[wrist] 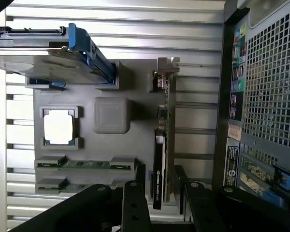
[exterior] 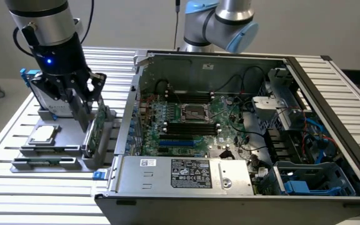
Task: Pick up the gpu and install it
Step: 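Pick up the gpu and move the gpu toward the slot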
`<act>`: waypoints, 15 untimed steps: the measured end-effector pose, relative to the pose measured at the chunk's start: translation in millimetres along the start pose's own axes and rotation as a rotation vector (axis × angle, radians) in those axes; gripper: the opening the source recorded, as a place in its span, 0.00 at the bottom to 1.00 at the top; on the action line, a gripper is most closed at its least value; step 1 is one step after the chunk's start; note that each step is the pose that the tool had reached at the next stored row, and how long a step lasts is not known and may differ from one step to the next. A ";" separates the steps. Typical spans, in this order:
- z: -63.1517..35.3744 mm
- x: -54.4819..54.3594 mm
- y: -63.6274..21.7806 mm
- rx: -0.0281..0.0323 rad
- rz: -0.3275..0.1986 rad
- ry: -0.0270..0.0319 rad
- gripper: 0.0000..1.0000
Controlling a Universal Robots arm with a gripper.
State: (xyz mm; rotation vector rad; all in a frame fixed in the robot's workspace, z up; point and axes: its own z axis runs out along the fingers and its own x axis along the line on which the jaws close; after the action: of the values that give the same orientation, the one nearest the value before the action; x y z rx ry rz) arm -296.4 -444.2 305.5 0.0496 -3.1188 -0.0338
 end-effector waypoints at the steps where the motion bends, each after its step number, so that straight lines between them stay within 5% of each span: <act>1: 1.8 0.0 0.0 0.0000 0.000 0.0000 0.36; 15: 27.3 -0.5 -0.3 0.0000 -0.002 -0.0001 0.36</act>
State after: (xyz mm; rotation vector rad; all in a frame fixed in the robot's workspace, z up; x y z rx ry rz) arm -296.4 -443.8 278.1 0.0529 -3.1189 -0.0338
